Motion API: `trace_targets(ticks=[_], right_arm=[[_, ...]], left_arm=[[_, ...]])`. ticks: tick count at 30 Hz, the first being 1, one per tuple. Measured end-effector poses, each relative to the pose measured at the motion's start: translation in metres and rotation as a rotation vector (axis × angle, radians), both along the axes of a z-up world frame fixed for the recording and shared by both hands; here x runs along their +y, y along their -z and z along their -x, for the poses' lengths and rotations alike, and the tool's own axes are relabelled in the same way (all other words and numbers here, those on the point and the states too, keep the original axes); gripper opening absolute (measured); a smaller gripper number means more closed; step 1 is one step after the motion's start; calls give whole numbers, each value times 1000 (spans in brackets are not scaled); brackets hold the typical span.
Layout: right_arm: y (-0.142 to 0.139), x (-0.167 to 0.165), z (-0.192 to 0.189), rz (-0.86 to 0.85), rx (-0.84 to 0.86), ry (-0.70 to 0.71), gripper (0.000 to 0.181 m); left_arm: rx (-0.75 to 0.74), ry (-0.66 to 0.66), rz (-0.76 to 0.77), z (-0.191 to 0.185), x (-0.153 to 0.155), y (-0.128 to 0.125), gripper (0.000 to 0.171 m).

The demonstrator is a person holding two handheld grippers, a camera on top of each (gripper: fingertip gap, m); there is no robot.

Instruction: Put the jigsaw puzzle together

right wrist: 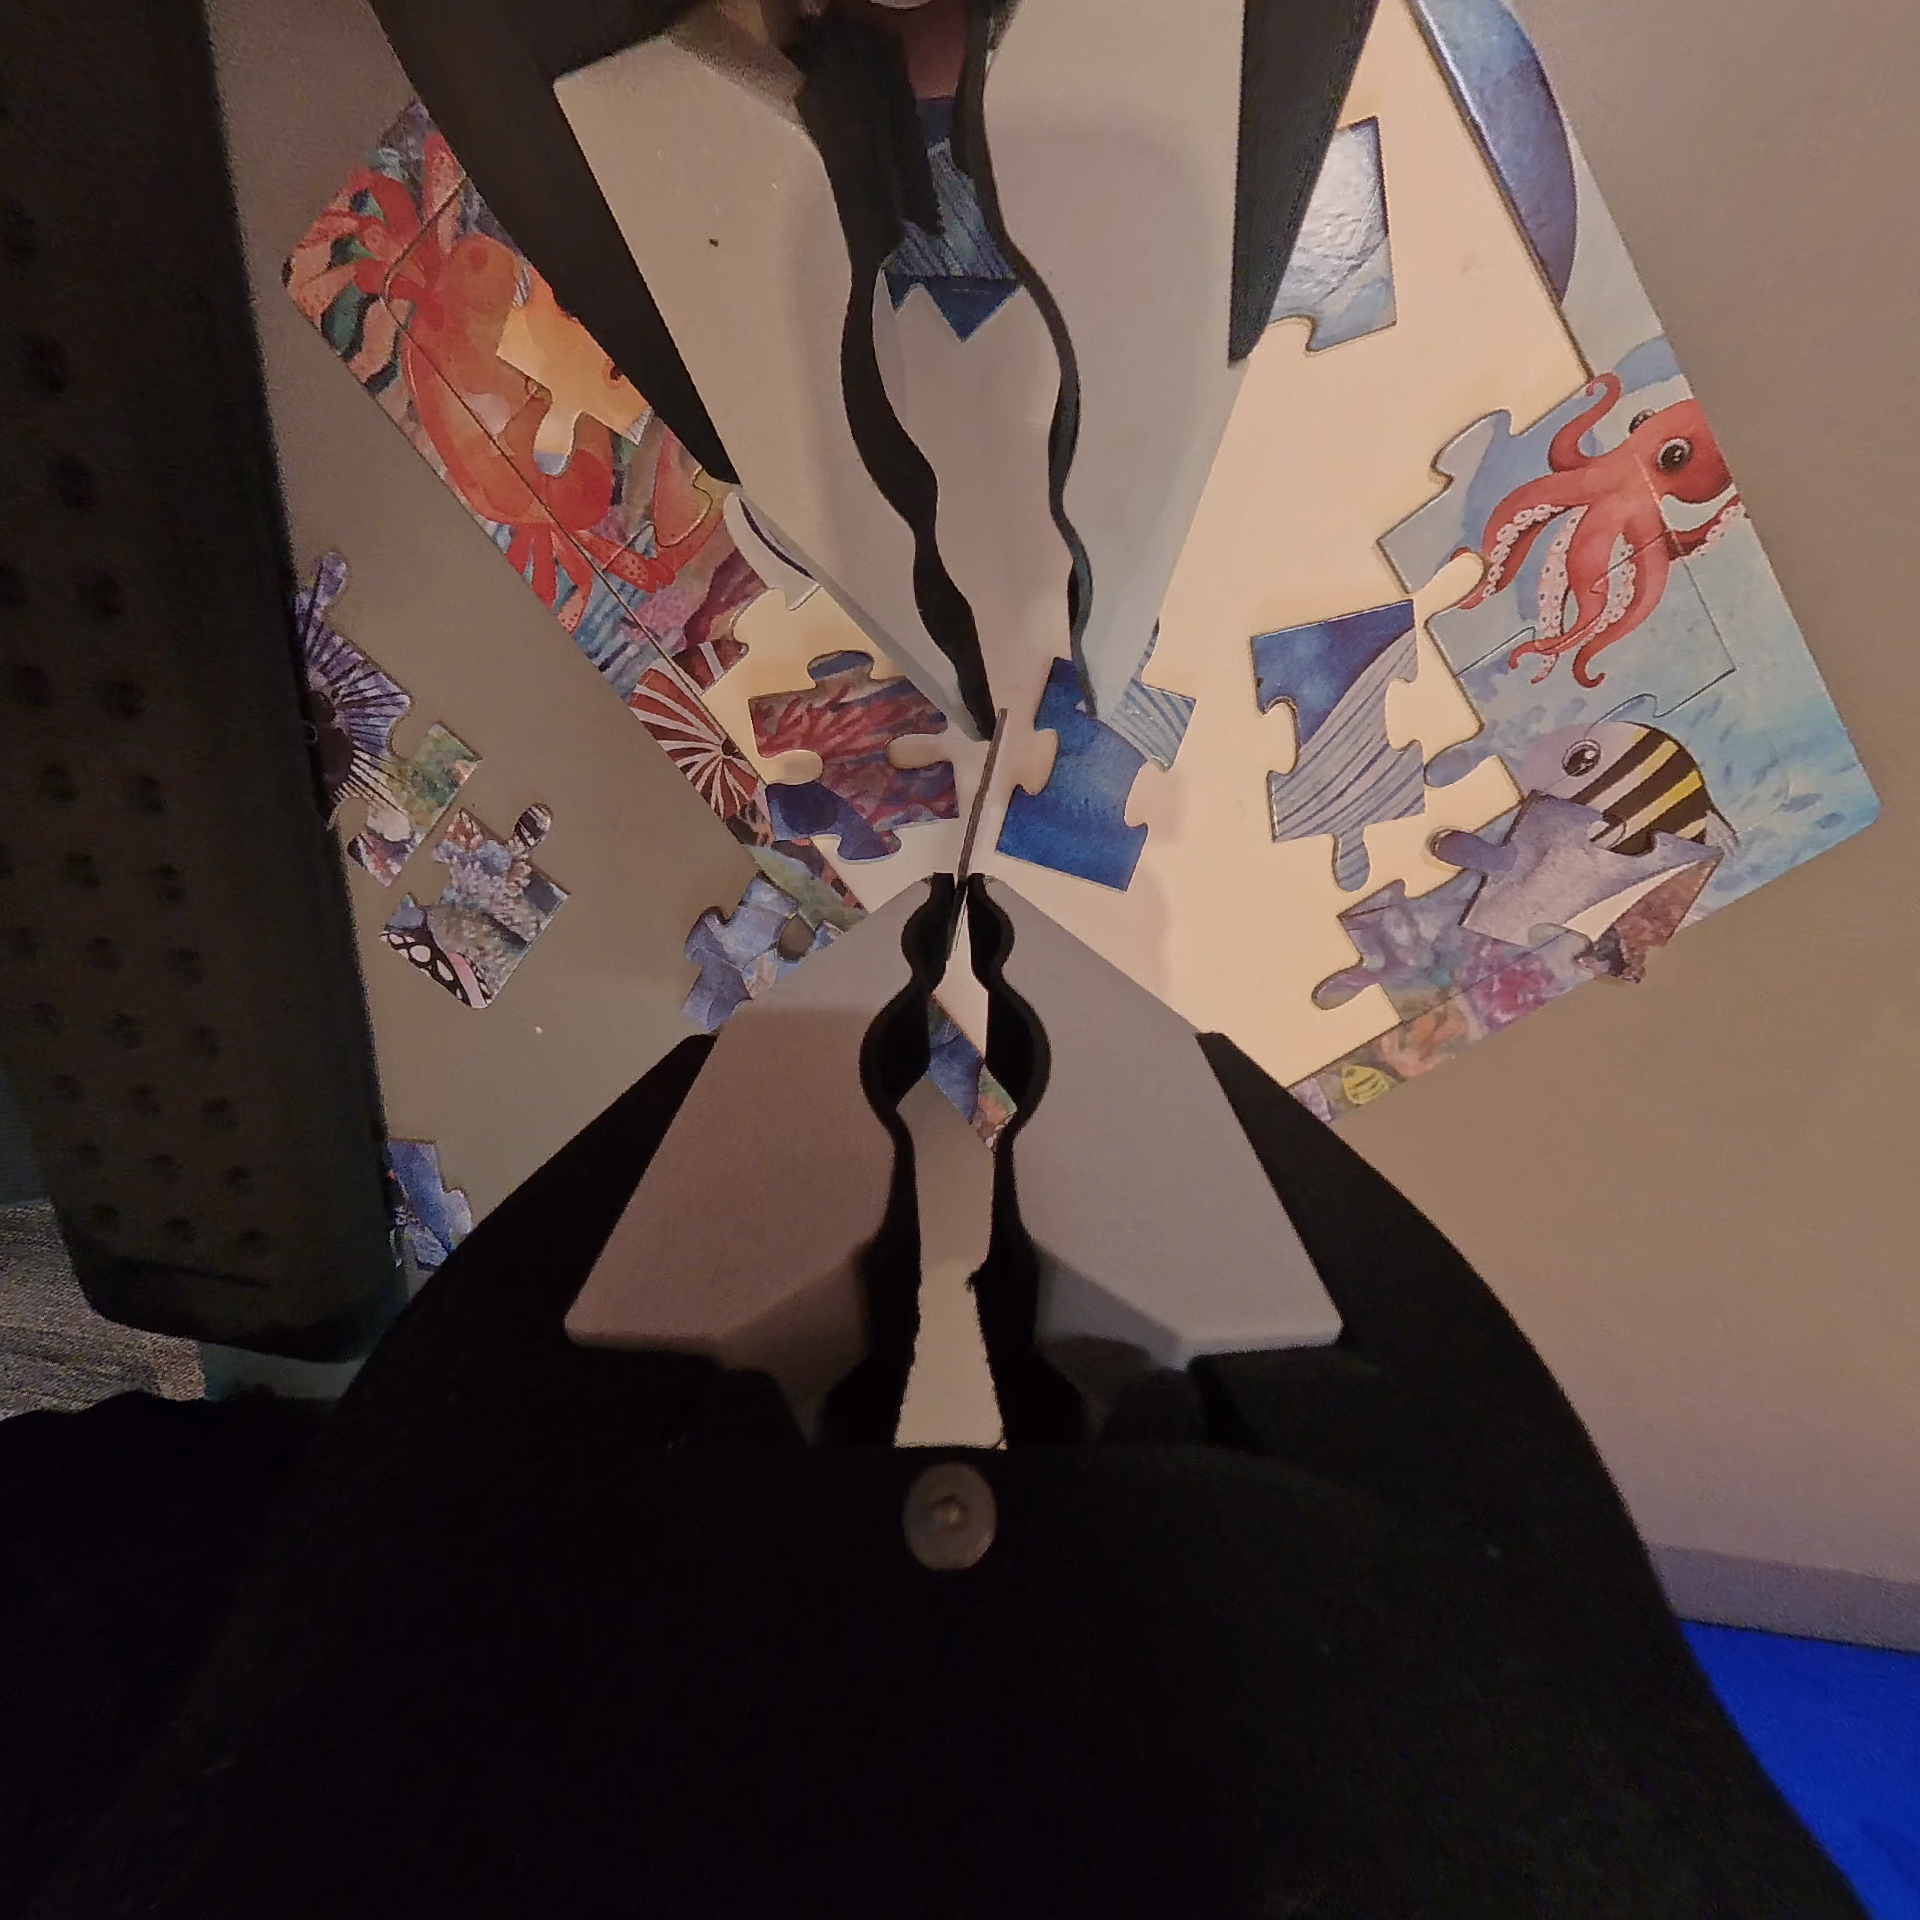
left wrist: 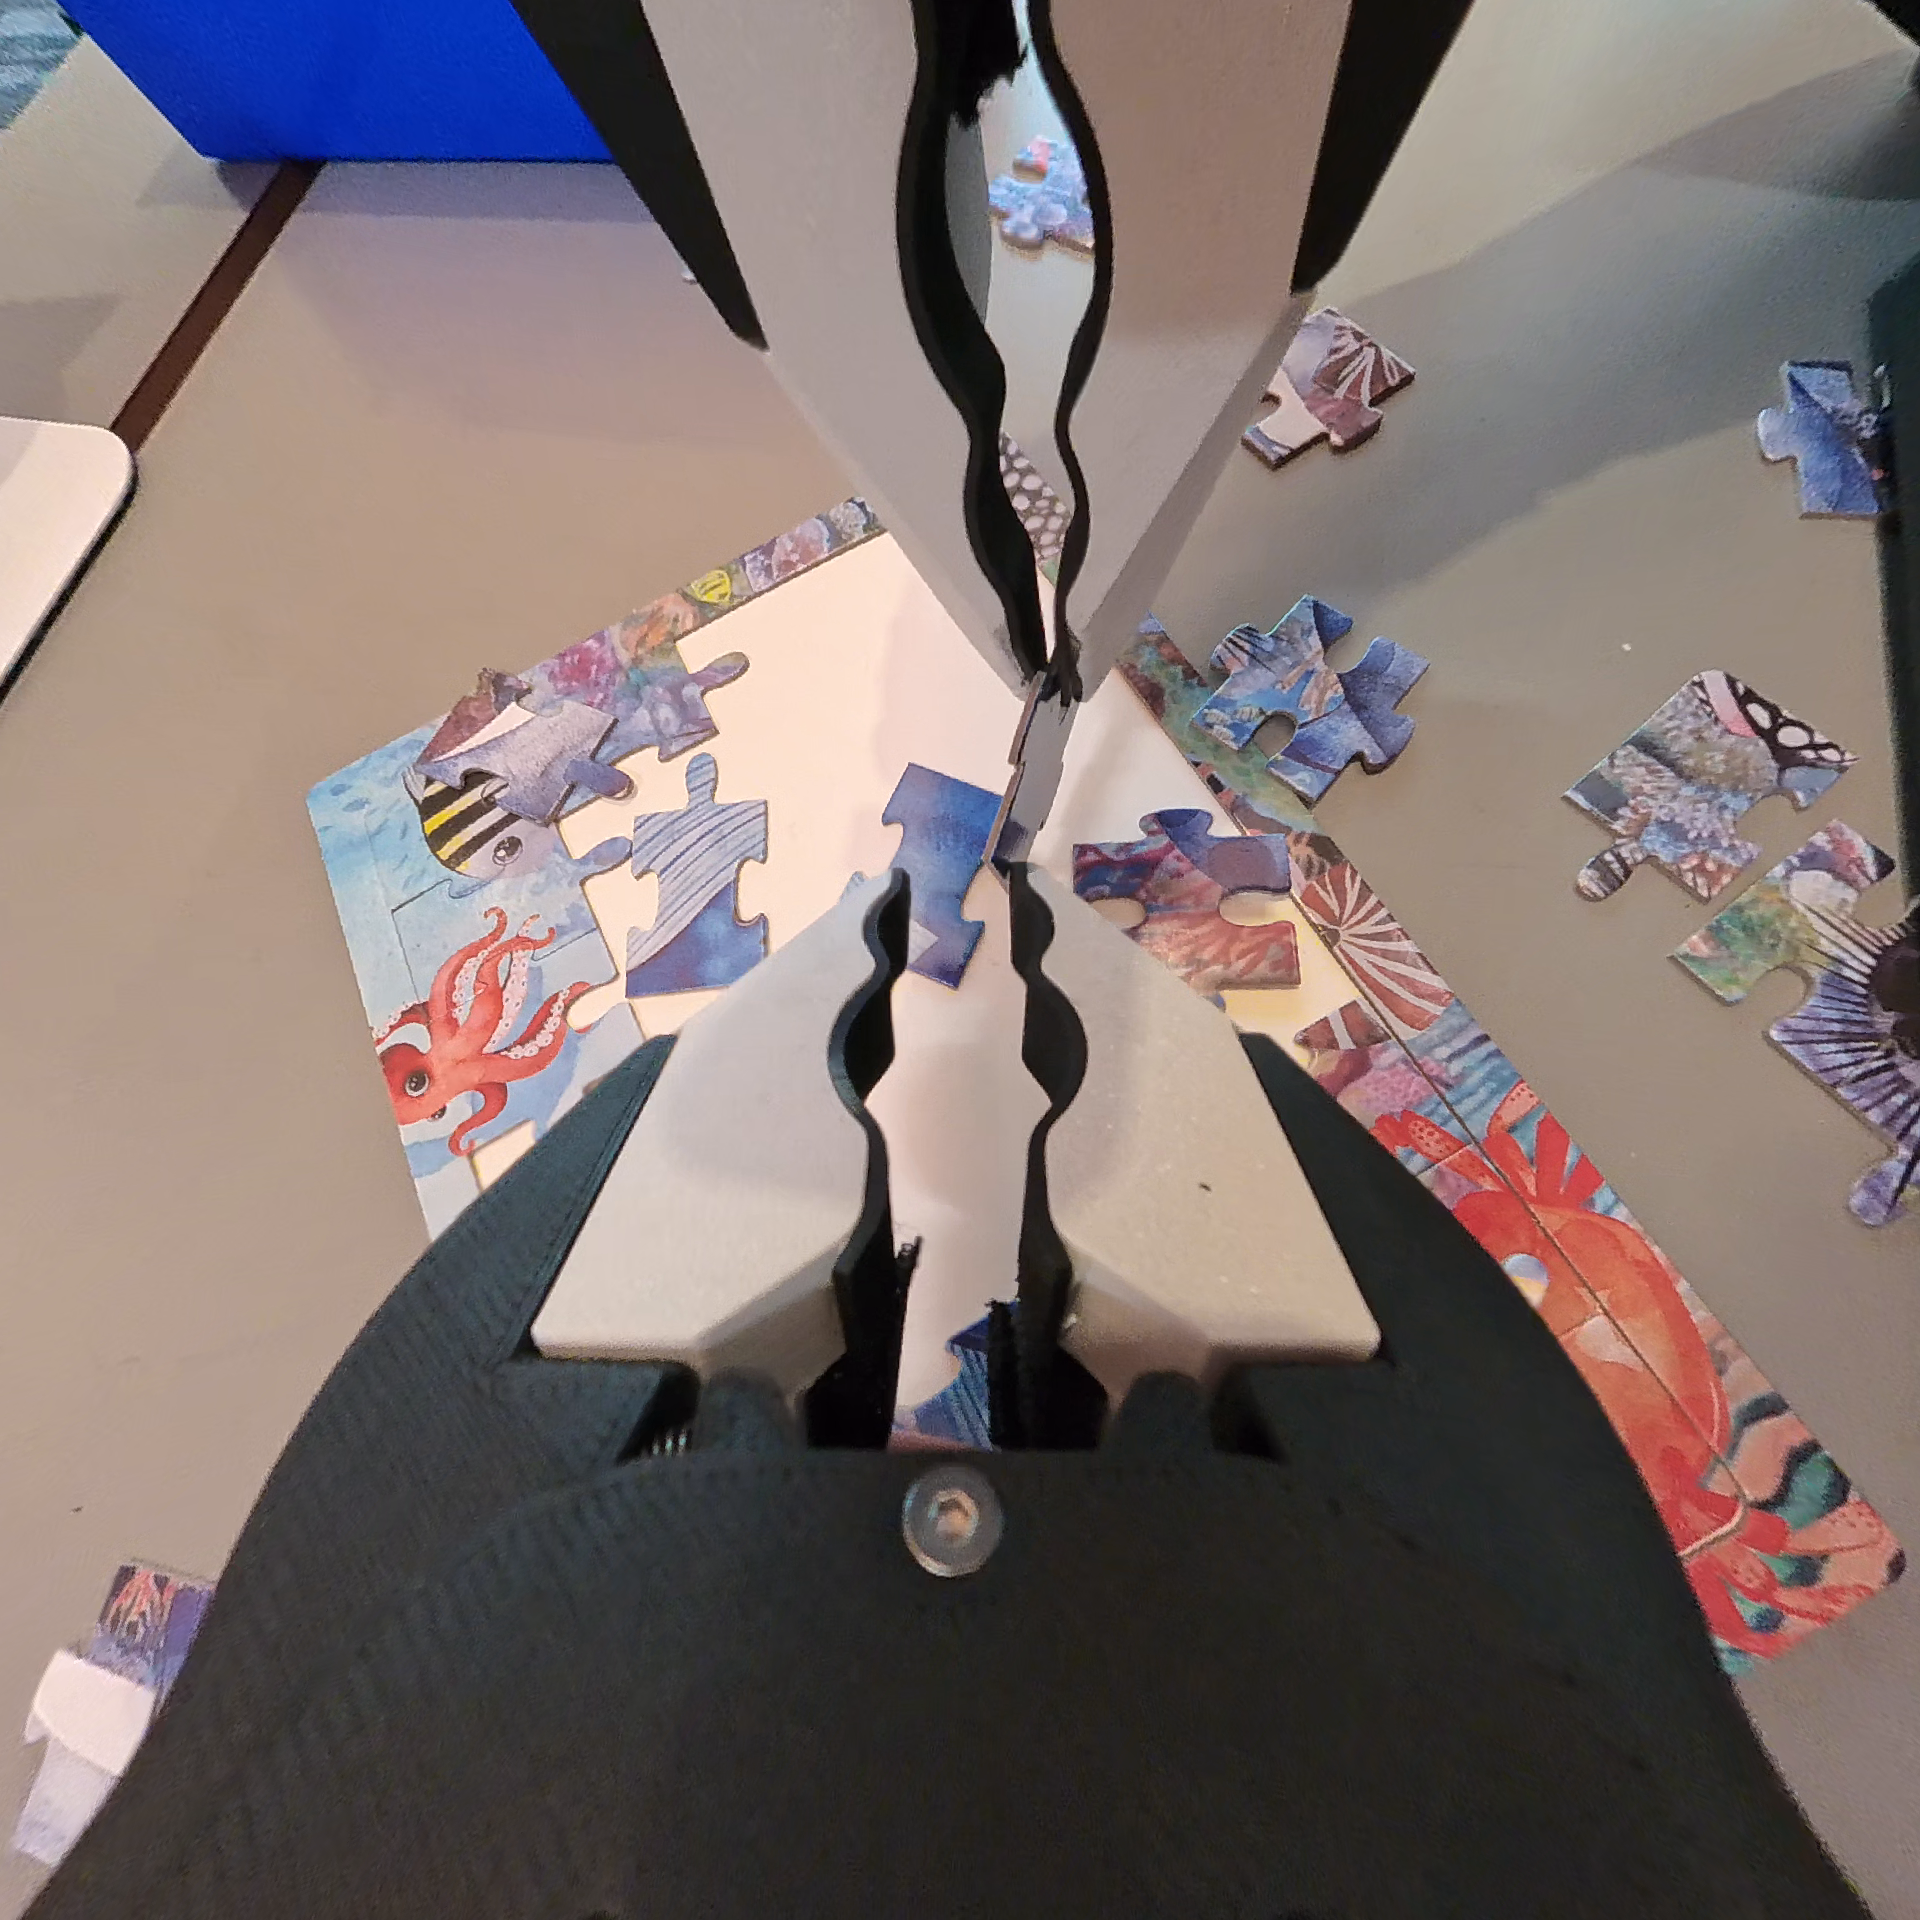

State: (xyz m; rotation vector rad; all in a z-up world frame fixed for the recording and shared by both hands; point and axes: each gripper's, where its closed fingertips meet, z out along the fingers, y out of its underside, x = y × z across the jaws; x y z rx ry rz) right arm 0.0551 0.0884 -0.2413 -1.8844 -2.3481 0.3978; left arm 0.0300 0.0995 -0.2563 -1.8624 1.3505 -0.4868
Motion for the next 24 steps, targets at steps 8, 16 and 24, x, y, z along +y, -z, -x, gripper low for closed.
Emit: trace_targets(ticks=[8, 16, 24], right_arm=[[-10, 4, -2, -14, 36, 3, 0], [-10, 4, -5, -14, 32, -3, 0], [-10, 2, -3, -22, 40, -22, 0]], left_arm=[[-45, -10, -38, -4, 4, -21, 21], [-67, -6, -62, -6, 3, -19, 20], [-70, 13, -40, -8, -1, -11, 24]])
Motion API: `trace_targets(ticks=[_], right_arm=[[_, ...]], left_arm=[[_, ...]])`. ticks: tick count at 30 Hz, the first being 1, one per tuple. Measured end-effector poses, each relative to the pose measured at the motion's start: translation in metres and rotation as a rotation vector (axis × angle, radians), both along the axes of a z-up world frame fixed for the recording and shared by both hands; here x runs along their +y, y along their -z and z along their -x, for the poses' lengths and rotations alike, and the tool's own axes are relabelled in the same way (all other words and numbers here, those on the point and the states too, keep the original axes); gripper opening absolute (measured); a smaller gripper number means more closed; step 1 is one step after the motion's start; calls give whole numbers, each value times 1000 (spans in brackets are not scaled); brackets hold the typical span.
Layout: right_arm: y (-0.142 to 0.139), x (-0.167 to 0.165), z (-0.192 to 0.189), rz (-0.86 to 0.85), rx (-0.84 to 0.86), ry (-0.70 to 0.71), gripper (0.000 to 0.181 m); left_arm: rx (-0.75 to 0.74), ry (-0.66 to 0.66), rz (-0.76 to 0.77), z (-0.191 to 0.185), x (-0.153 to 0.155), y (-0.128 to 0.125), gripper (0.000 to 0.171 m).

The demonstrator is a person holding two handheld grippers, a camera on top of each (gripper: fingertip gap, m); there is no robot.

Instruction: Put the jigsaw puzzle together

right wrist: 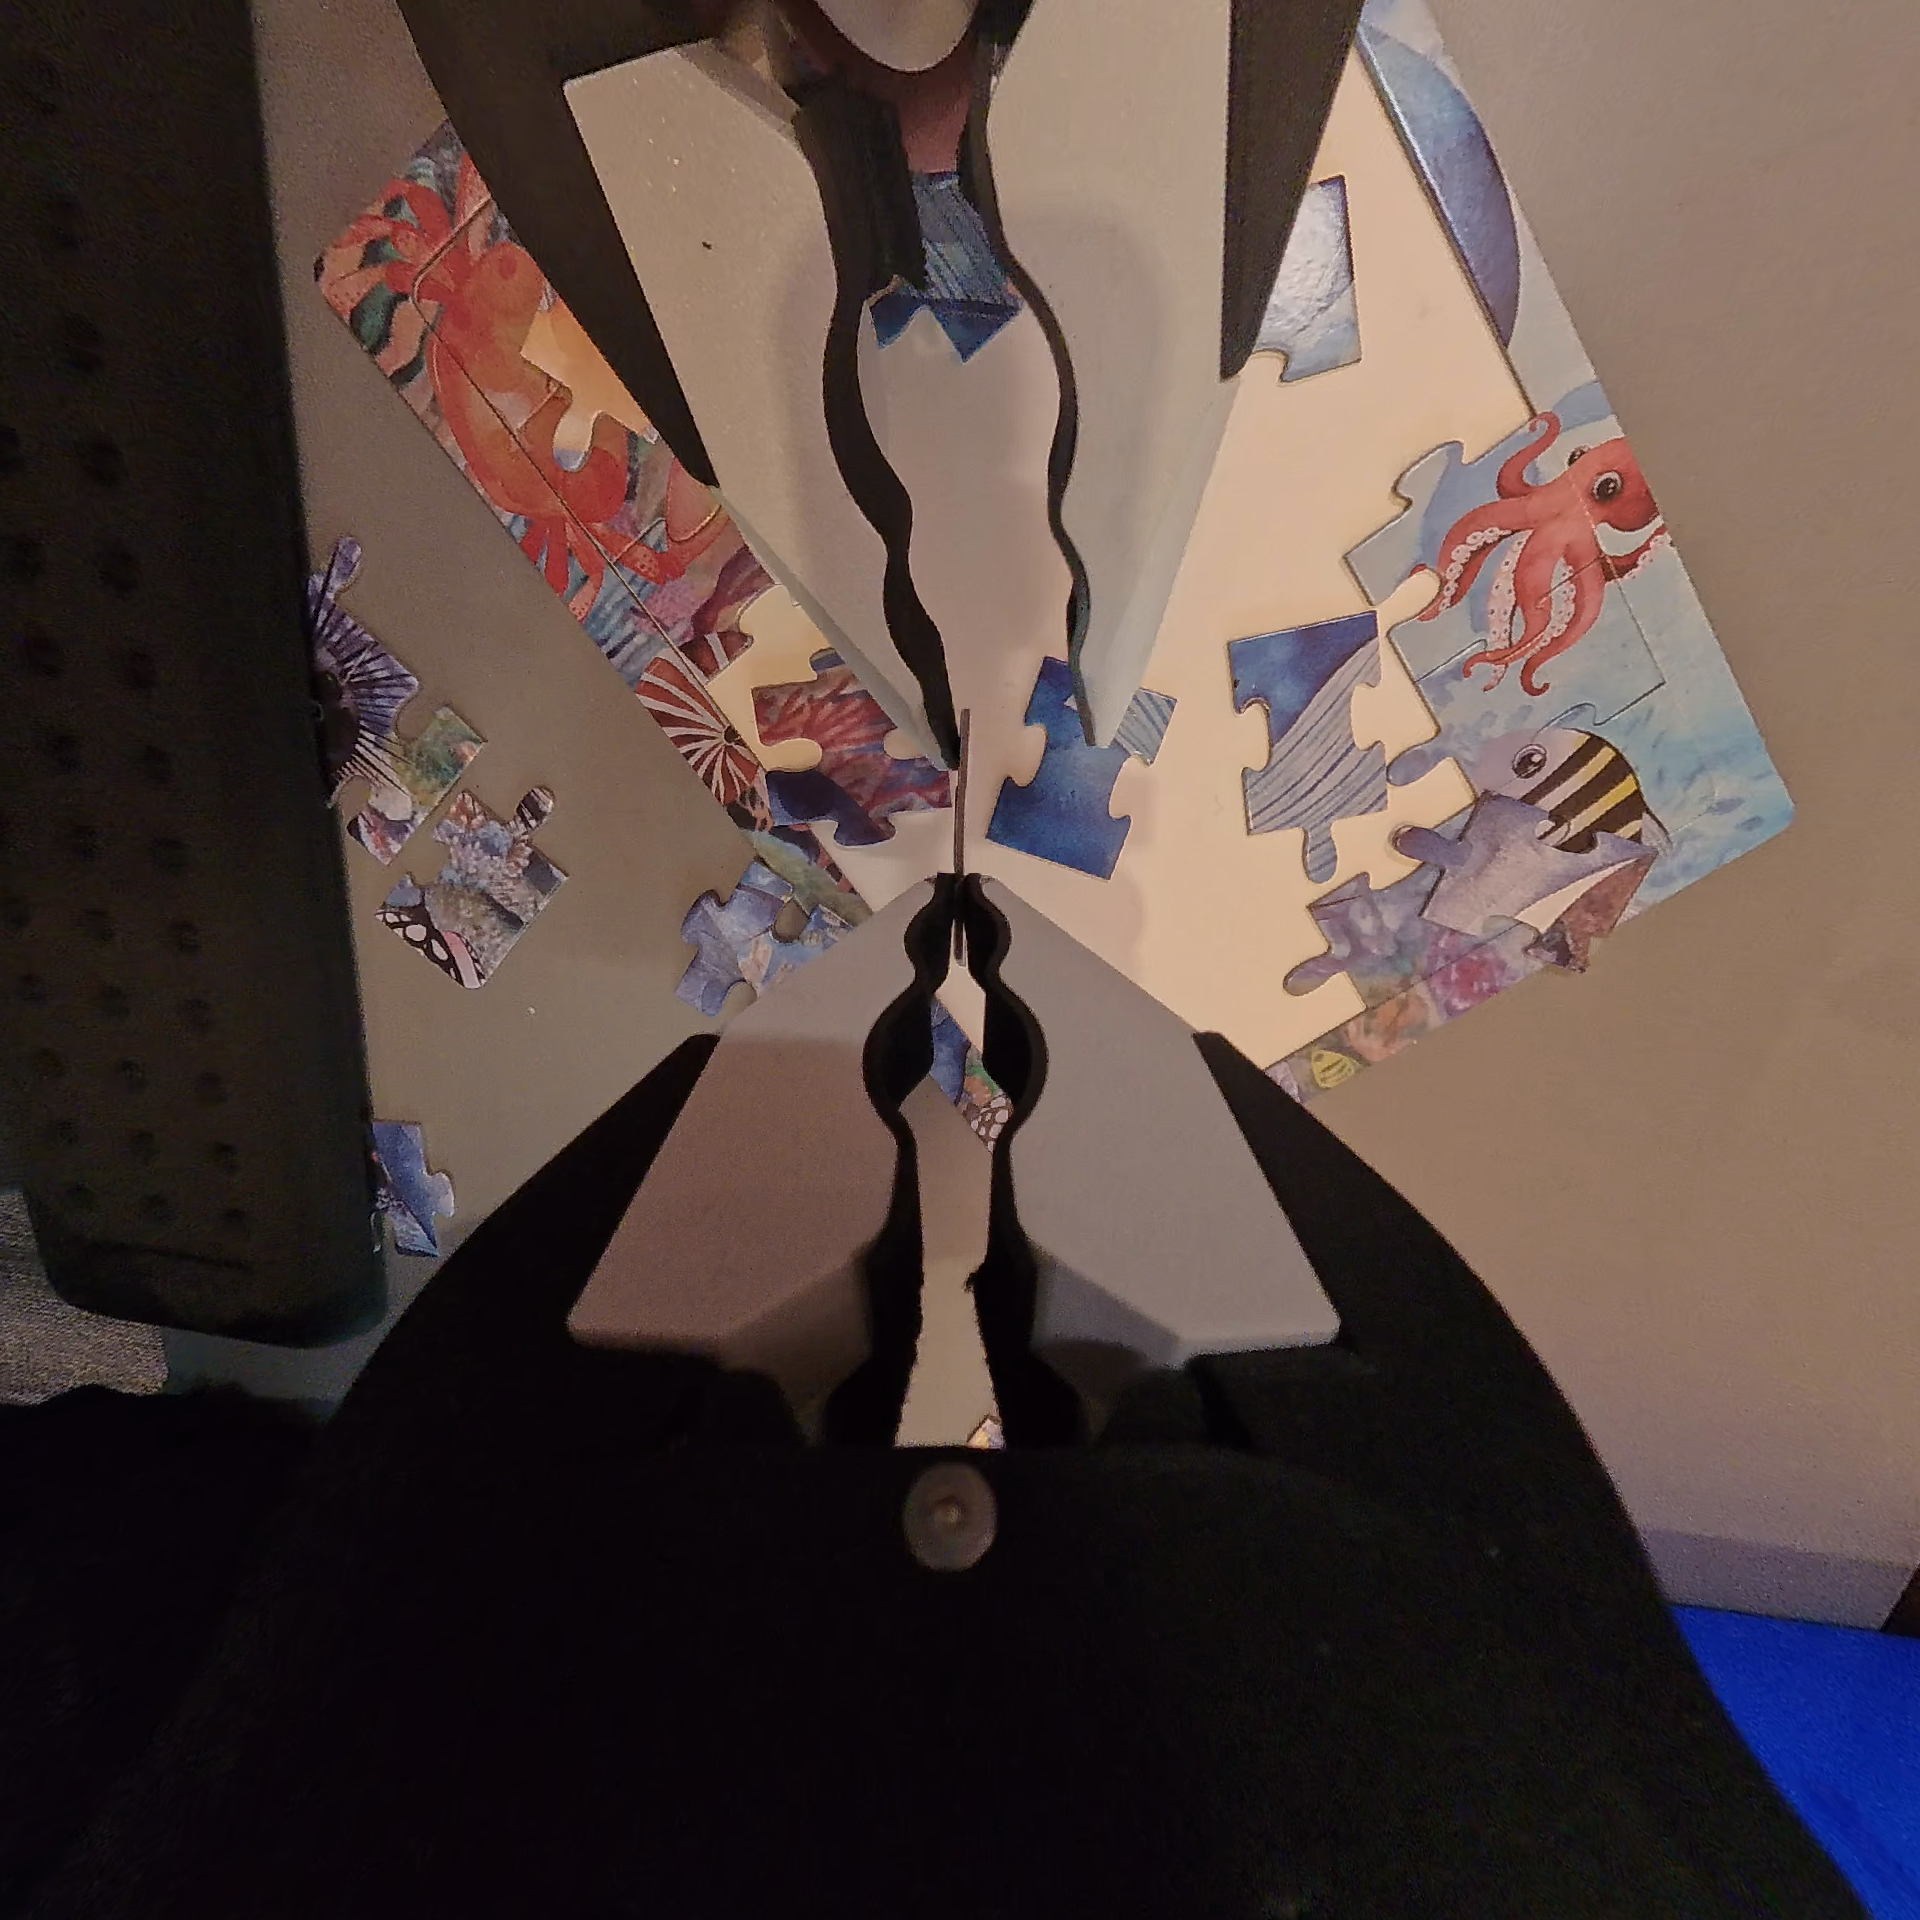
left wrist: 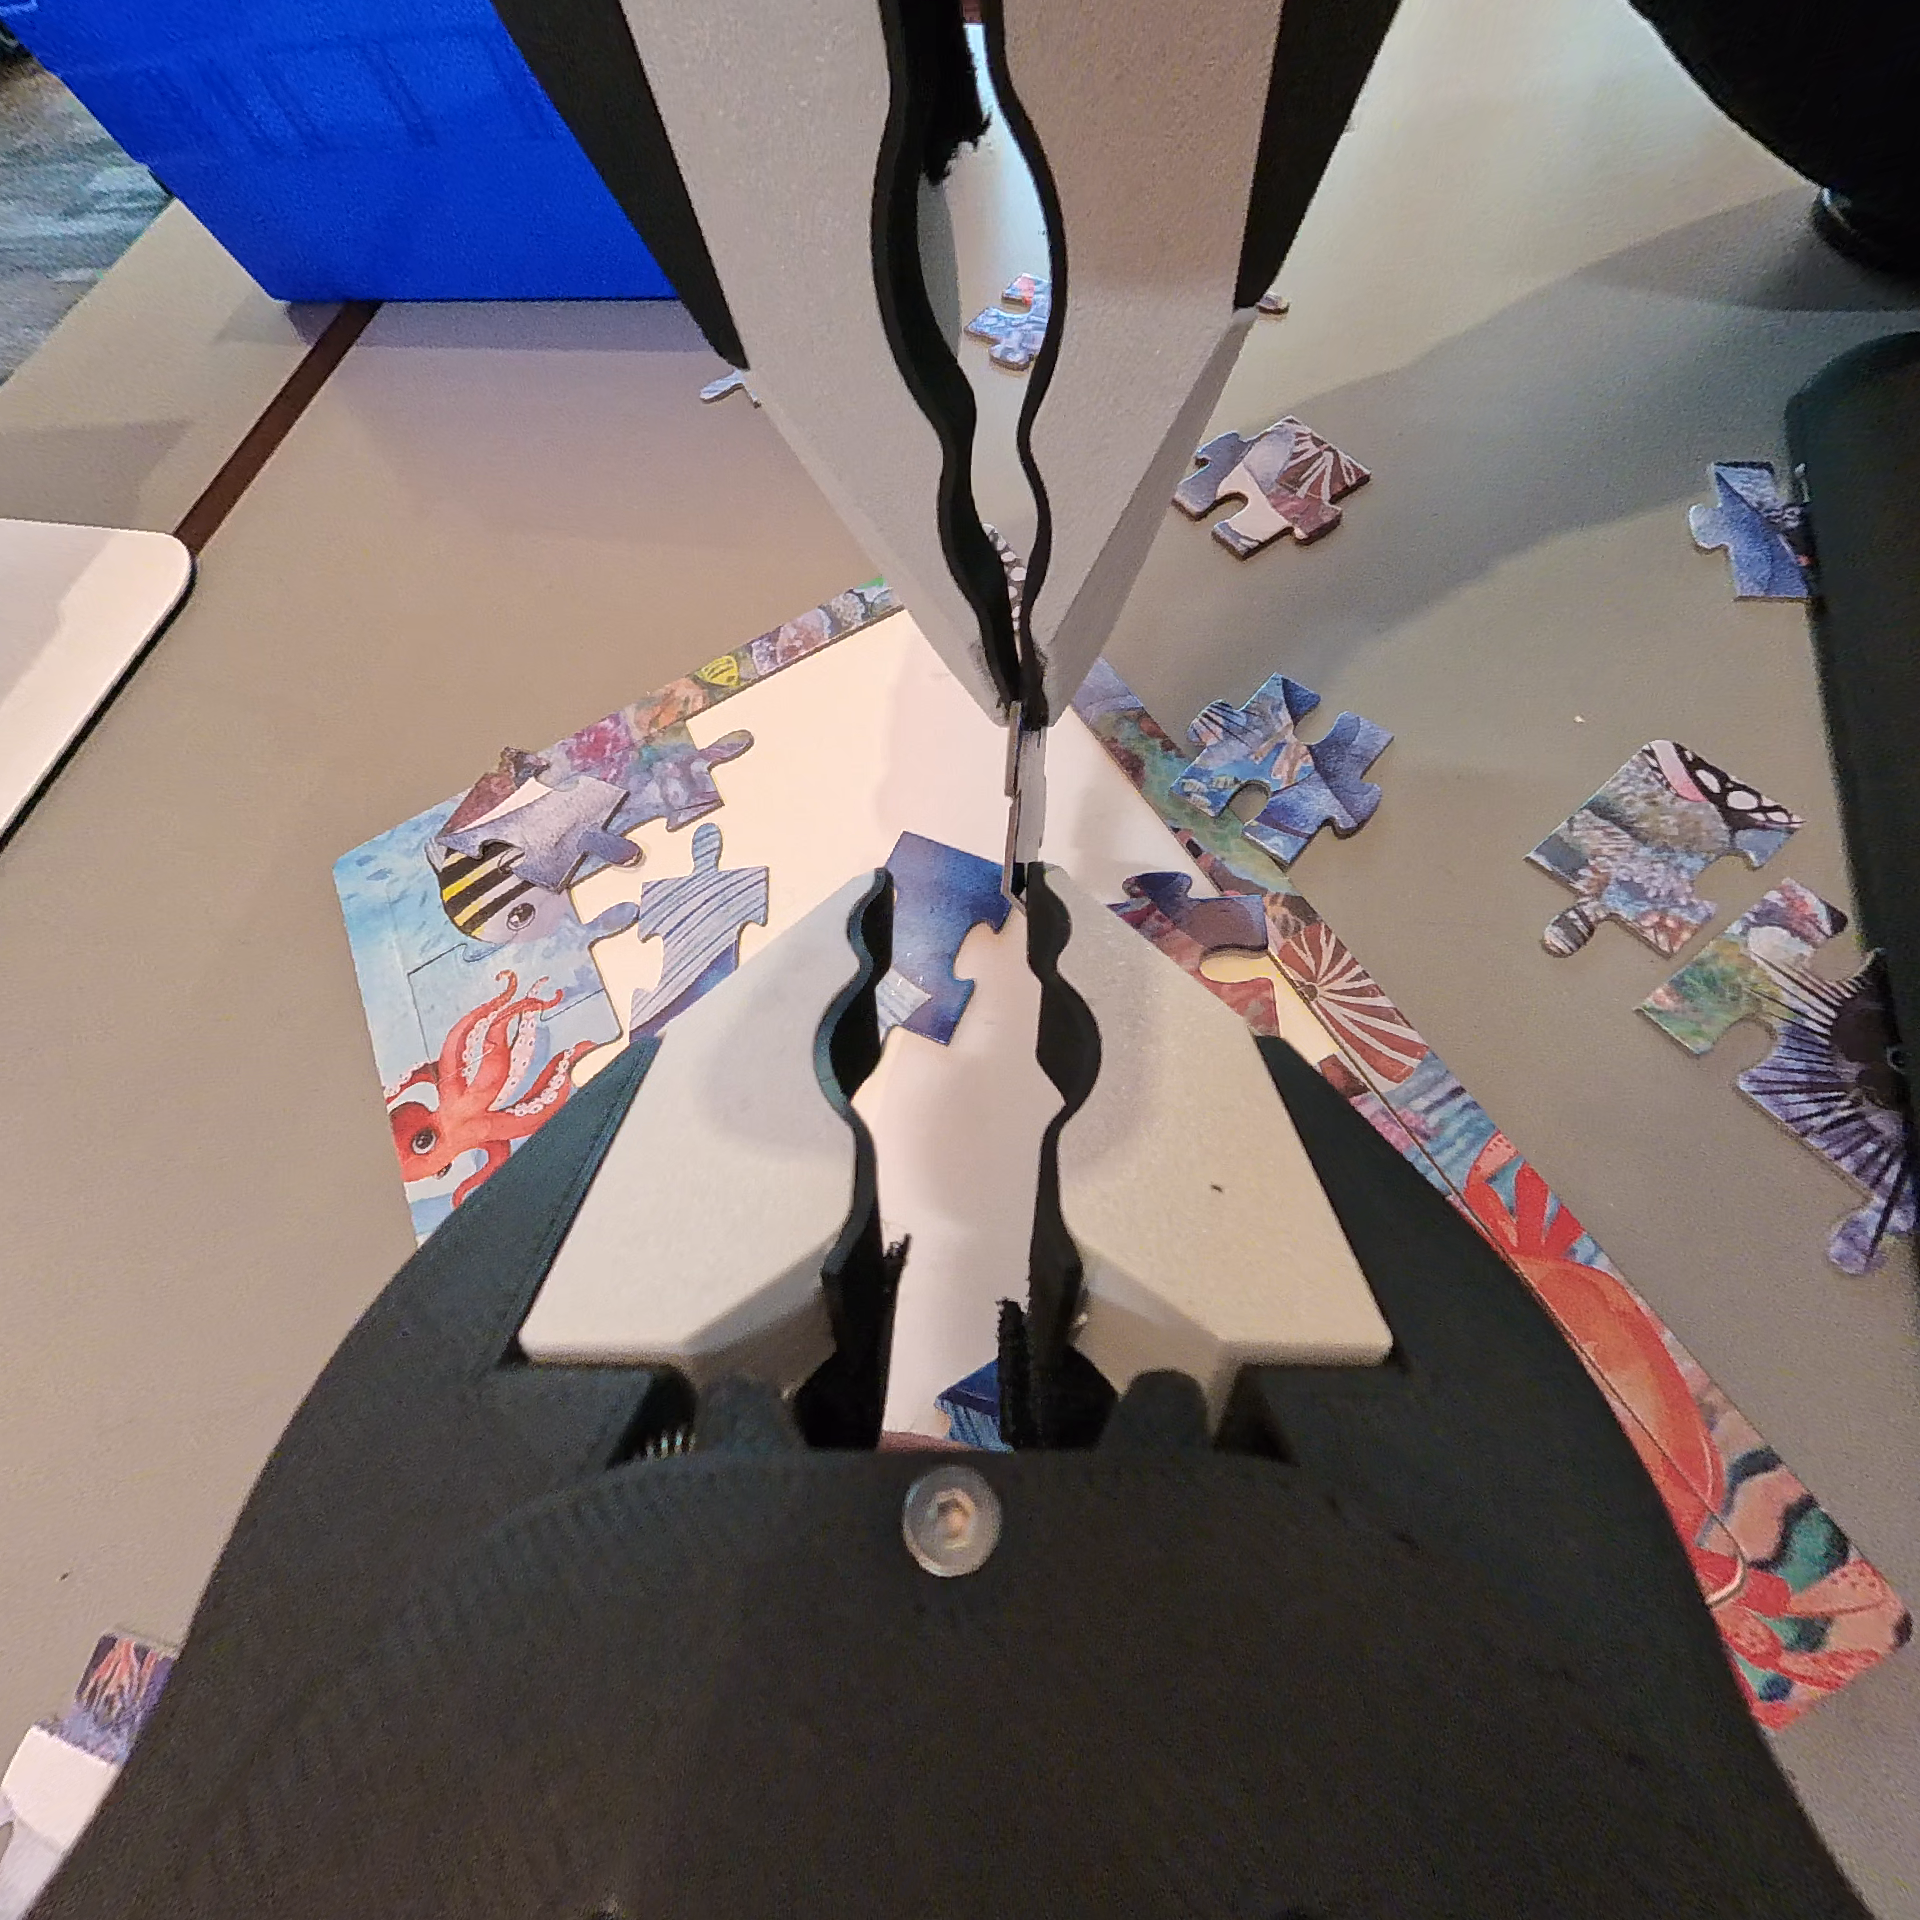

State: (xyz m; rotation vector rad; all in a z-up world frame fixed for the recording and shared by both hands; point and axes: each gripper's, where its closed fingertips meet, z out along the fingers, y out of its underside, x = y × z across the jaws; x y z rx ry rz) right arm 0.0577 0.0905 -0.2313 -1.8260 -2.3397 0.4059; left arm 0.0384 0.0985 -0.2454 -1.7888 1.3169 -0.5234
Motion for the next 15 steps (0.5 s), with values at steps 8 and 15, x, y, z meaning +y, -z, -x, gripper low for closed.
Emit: trace_targets(ticks=[8, 15], right_arm=[[-4, 2, 7, -30, 30, -7, 0], [-20, 18, 17, -46, 128, 89, 10]], left_arm=[[-17, 22, 8, -5, -5, -1, 1], [-172, -17, 76, -3, 4, -14, 0]])
